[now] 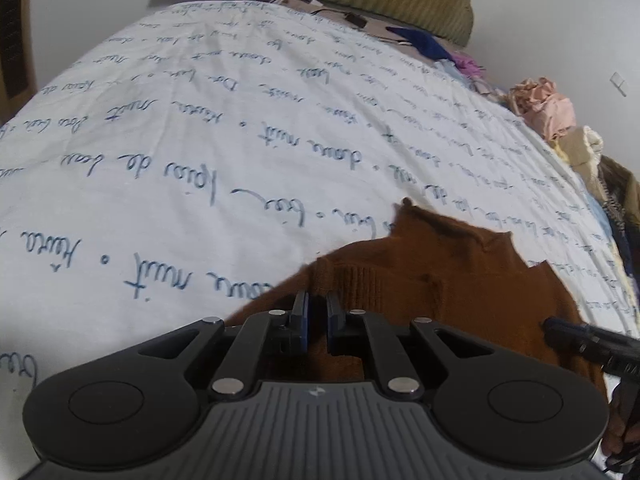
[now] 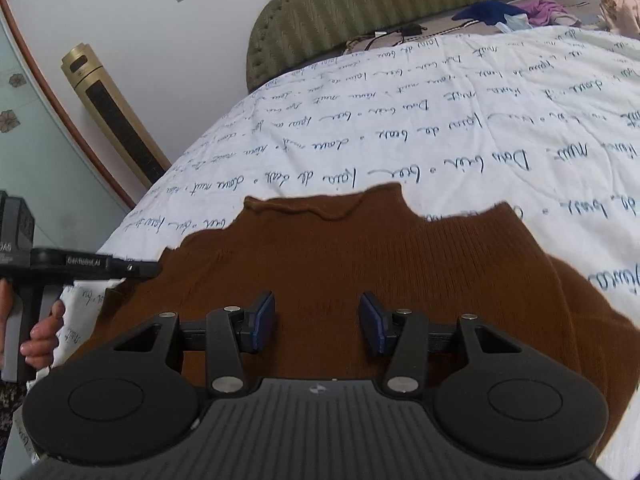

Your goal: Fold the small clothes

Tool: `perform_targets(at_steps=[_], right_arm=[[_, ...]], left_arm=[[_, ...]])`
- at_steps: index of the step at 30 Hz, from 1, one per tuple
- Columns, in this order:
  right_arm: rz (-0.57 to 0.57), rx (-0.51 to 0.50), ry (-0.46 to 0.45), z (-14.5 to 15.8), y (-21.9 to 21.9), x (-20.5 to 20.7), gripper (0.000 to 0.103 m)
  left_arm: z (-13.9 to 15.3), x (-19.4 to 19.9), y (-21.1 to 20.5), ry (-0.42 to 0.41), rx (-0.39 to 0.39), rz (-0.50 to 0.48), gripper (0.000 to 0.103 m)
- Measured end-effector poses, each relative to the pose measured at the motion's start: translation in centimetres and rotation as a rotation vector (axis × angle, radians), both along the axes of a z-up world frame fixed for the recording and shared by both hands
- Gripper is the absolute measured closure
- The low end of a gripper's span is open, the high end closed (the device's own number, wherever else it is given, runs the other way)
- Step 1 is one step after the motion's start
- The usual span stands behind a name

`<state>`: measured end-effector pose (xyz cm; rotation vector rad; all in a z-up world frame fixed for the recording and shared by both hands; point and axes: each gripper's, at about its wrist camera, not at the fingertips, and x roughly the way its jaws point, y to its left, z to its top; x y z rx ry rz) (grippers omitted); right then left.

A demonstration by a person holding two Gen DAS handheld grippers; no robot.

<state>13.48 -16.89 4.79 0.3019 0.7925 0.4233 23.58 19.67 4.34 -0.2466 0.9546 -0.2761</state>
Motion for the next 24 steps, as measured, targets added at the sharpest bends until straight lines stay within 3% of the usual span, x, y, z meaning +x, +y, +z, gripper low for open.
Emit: perform_targets(at_steps=[2,6,11,15,22,24], right_arm=[[0.004,-0.002,-0.003,0.0,-0.1,-0.5,0.054],[0.004,0.014,-0.009,0.0,-0.5,-1.3,0.054],[-0.013,0.029,-0.002,-0.4,-1.0,-1.7,0.054],[-0.027,0.036,-0.002,-0.6,-1.3,-2.2,0.053],[-0.043,0.058,-0.013,-0.1,-1.8,-2.9,0.05],[-0.052,0.065,-0.017,0.0,-2.2,-3.0,0.05]], left_arm=[[0.2,0.0,0.0,-0.003,0.004,-0.002,0.079],[0.8,-0.5,-0.2,-0.037,0.056,-0.004,0.049],[0.8,-0.5,-0.4,-0.022,0.028,-0.023,0.047],[0.1,-0.2,-1.2,0.02,0.03,-0.028,0.049],[-0.5,0.6,-1.3,0.045,0.01,-0.01,0.095],[-0.5,0.8,-1.1,0.053,-0.021,0.006,0.097]])
